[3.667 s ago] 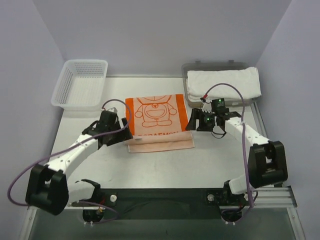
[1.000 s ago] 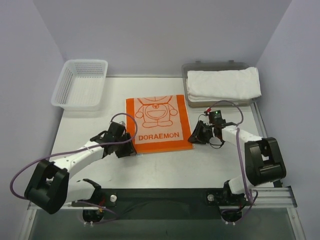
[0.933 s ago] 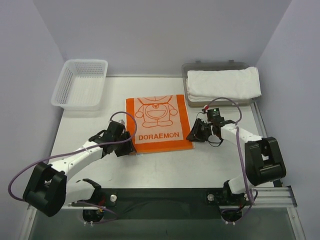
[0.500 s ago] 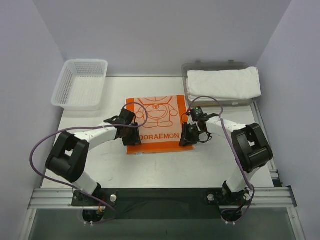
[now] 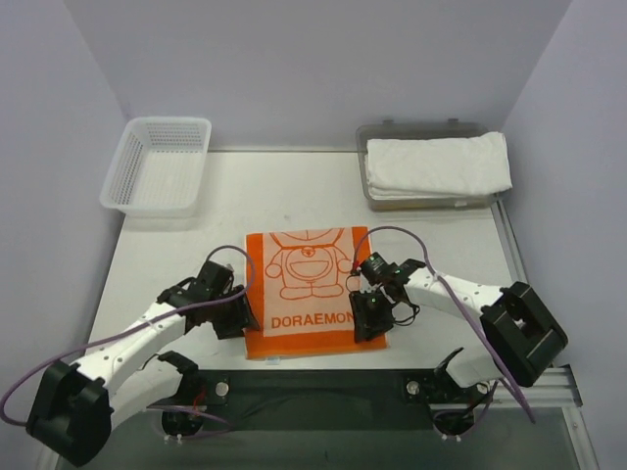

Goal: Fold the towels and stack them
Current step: Fold the towel

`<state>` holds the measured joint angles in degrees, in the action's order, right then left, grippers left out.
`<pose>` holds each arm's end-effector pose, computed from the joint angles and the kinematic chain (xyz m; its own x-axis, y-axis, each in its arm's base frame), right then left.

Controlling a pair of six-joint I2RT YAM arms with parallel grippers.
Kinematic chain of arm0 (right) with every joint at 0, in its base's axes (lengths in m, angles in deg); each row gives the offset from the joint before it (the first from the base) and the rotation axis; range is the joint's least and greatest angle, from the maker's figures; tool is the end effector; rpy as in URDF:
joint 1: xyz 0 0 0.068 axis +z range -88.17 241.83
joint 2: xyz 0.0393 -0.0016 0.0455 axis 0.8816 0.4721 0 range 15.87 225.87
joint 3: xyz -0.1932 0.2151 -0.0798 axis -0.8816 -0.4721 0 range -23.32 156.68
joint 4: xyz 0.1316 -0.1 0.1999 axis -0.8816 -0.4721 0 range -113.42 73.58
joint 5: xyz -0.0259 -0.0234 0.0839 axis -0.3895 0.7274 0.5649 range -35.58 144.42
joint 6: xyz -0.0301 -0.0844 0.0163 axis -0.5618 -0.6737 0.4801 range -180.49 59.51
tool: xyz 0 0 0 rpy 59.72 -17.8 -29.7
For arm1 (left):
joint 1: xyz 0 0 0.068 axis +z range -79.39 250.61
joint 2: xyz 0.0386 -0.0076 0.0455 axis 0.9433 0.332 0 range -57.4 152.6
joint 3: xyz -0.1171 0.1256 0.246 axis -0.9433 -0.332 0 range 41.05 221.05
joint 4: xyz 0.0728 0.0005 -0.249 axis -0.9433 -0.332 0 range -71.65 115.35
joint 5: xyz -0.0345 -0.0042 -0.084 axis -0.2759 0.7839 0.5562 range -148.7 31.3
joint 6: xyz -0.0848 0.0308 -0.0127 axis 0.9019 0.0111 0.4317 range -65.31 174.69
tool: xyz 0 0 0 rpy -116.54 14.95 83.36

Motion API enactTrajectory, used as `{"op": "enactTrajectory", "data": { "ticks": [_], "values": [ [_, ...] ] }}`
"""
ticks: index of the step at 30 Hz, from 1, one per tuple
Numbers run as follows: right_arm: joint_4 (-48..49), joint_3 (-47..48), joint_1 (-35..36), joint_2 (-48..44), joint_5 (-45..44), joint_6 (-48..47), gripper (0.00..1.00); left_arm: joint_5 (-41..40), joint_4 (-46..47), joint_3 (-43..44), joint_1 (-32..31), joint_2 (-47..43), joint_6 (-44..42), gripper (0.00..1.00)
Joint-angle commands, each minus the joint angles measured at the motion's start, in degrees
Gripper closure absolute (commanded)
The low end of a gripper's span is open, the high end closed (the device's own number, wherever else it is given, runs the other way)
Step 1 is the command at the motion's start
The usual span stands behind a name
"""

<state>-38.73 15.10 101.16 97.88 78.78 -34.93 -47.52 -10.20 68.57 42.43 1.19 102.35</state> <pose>0.1776 0.1890 0.1433 -0.9423 -0.2641 -0.2058 -0.3337 0.7891 0.5158 0.1405 -0.0932 0.1474 -0.9375 -0.3203 -0.1357 -0.2403 0.8783 -0.4133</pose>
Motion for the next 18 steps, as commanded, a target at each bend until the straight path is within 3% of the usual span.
{"op": "enactTrajectory", "data": {
  "ticks": [1, 7, 11, 18],
  "values": [
    [-5.38, -0.01, 0.39, -5.45, -0.11, 0.64, 0.64, -0.53, -5.66, 1.29, -0.12, -7.33, 4.90, 0.38],
    [-6.35, 12.46, -7.75, -10.12, -0.10, -5.77, 0.42, -14.41, -9.10, 16.05, 0.15, -5.78, -6.67, 0.12],
    [-5.56, 20.20, -15.76, -4.79, -5.00, -13.06, 0.42, -23.38, -3.41, 24.14, 2.33, 5.18, -16.62, 0.12],
    [1.56, 29.52, -22.54, 8.49, -5.55, -16.42, 0.48, -16.99, 10.67, 31.97, 12.35, 24.27, -25.15, 0.17]
  ]
}}
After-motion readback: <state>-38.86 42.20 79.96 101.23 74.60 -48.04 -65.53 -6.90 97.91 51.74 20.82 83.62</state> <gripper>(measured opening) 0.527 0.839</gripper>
